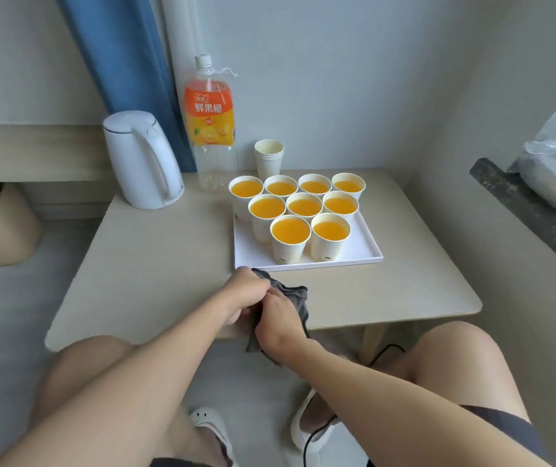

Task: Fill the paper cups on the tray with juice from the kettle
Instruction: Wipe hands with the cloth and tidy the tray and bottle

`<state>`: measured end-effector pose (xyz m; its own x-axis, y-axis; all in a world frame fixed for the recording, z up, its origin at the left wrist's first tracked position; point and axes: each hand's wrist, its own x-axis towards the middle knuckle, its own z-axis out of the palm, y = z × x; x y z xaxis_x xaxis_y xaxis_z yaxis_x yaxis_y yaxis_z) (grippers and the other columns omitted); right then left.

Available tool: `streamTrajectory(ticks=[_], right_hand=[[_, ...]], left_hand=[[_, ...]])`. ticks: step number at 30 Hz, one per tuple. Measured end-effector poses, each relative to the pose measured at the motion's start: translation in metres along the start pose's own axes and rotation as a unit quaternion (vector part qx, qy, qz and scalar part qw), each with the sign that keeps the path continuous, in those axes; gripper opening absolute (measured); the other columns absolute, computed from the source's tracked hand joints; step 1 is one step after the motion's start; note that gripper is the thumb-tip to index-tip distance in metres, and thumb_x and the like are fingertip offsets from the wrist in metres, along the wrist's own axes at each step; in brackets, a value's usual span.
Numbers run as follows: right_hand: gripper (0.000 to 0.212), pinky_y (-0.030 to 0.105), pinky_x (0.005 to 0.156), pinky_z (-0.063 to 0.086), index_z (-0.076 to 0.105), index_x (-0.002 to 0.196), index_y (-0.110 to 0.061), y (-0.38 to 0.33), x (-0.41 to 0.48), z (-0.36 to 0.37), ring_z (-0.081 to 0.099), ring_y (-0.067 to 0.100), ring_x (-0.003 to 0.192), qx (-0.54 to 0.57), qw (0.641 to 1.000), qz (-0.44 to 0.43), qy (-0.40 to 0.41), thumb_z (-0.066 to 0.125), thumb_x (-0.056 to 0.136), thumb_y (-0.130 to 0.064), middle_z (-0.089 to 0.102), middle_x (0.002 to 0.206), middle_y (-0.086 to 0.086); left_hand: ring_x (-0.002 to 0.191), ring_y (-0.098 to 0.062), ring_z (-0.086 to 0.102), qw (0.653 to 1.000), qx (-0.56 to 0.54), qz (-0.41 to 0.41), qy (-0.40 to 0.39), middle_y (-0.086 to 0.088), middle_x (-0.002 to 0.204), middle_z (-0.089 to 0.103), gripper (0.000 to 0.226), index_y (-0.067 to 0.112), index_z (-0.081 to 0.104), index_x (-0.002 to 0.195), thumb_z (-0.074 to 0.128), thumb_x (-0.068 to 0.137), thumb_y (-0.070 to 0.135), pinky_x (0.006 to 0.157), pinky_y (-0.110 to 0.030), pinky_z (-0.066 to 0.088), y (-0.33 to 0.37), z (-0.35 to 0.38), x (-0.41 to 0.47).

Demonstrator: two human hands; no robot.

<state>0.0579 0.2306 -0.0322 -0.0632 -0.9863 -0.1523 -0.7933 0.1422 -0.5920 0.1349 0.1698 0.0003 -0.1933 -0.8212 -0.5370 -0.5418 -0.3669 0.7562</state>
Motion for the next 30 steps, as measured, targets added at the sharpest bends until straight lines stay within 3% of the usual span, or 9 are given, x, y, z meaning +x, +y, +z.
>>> streamTrajectory(ticks=[5,10,13,16,18,21,25,27,30], right_hand=[[0.041,0.036,0.096,0.042,0.057,0.119,-0.001,-0.081,0.021,0.021,0.056,0.033,0.111,0.009,0.998,-0.01,-0.069,0.055,0.078,0.007,0.061,0.118,0.017],[0.036,0.036,0.092,0.045,0.061,0.116,-0.007,-0.127,0.062,0.041,0.059,0.03,0.106,-0.031,0.993,-0.104,-0.035,0.048,0.083,0.0,0.059,0.117,0.012],[0.053,0.034,0.11,0.019,0.048,0.139,-0.017,-0.139,0.085,0.045,0.038,0.024,0.135,-0.083,0.983,-0.161,-0.017,0.052,0.087,-0.012,0.044,0.143,0.006],[0.061,0.057,0.116,0.0,0.027,0.151,-0.028,-0.136,0.096,0.047,0.006,0.019,0.15,-0.132,0.979,-0.136,-0.073,0.047,0.093,-0.03,0.02,0.159,-0.003],[0.063,0.059,0.115,0.005,0.029,0.15,-0.028,-0.123,0.095,0.046,0.015,0.02,0.147,-0.156,0.977,-0.112,-0.095,0.049,0.092,-0.036,0.03,0.154,-0.004],[0.054,0.048,0.108,0.027,0.045,0.139,-0.022,-0.094,0.086,0.033,0.042,0.026,0.131,-0.149,0.977,-0.091,-0.125,0.055,0.088,-0.037,0.05,0.137,0.003],[0.037,0.04,0.096,0.039,0.06,0.121,-0.018,-0.051,0.072,0.01,0.054,0.028,0.111,-0.119,0.985,-0.125,-0.023,0.042,0.09,-0.013,0.06,0.117,0.005],[0.038,0.039,0.092,0.045,0.065,0.118,-0.014,-0.028,0.063,-0.002,0.057,0.03,0.106,-0.077,0.989,-0.121,0.017,0.043,0.087,-0.007,0.063,0.116,0.006],[0.03,0.036,0.079,0.052,0.069,0.106,-0.014,0.013,0.05,-0.03,0.062,0.028,0.095,-0.051,0.993,-0.095,0.048,0.047,0.087,-0.007,0.068,0.106,0.003]], left_hand=[[0.072,-0.022,0.041,0.993,-0.028,-0.023,0.108,-0.008,0.077,0.047,0.017,0.014,0.051,0.077,0.05,0.091,0.004,0.063,-0.032,0.03,-0.031,-0.076,-0.005],[0.077,-0.023,0.056,0.968,-0.134,0.014,0.213,-0.007,0.08,0.062,0.022,0.008,0.064,0.08,0.05,0.097,0.01,0.067,-0.03,0.04,-0.046,-0.125,-0.005],[0.081,-0.012,0.061,0.953,-0.173,0.053,0.241,0.0,0.091,0.069,0.025,0.013,0.07,0.098,0.046,0.103,0.013,0.067,-0.025,0.044,-0.044,-0.136,-0.004],[0.116,-0.02,0.061,0.963,-0.117,0.059,0.235,-0.002,0.128,0.068,0.031,0.021,0.065,0.127,0.041,0.107,0.019,0.092,-0.027,0.044,-0.051,-0.135,0.006],[0.136,-0.024,0.052,0.978,-0.026,0.064,0.197,-0.006,0.148,0.058,0.038,0.019,0.061,0.137,0.037,0.108,0.023,0.108,-0.028,0.038,-0.054,-0.131,0.014],[0.134,-0.029,0.052,0.981,0.158,0.028,0.108,-0.009,0.146,0.059,0.043,0.026,0.063,0.124,0.029,0.104,0.043,0.113,-0.037,0.038,-0.053,-0.118,0.022],[0.132,-0.036,0.048,0.907,0.37,0.036,0.198,-0.014,0.14,0.051,0.037,0.024,0.057,0.133,0.041,0.104,0.039,0.107,-0.044,0.037,-0.037,-0.1,0.029],[0.126,-0.036,0.05,0.913,0.332,0.087,0.219,-0.013,0.135,0.048,0.031,0.02,0.056,0.13,0.049,0.101,0.028,0.101,-0.041,0.042,-0.03,-0.086,0.033],[0.115,-0.032,0.055,0.954,0.227,0.112,0.16,-0.013,0.133,0.051,0.03,0.015,0.057,0.129,0.052,0.099,0.018,0.089,-0.033,0.046,-0.019,-0.062,0.048]])
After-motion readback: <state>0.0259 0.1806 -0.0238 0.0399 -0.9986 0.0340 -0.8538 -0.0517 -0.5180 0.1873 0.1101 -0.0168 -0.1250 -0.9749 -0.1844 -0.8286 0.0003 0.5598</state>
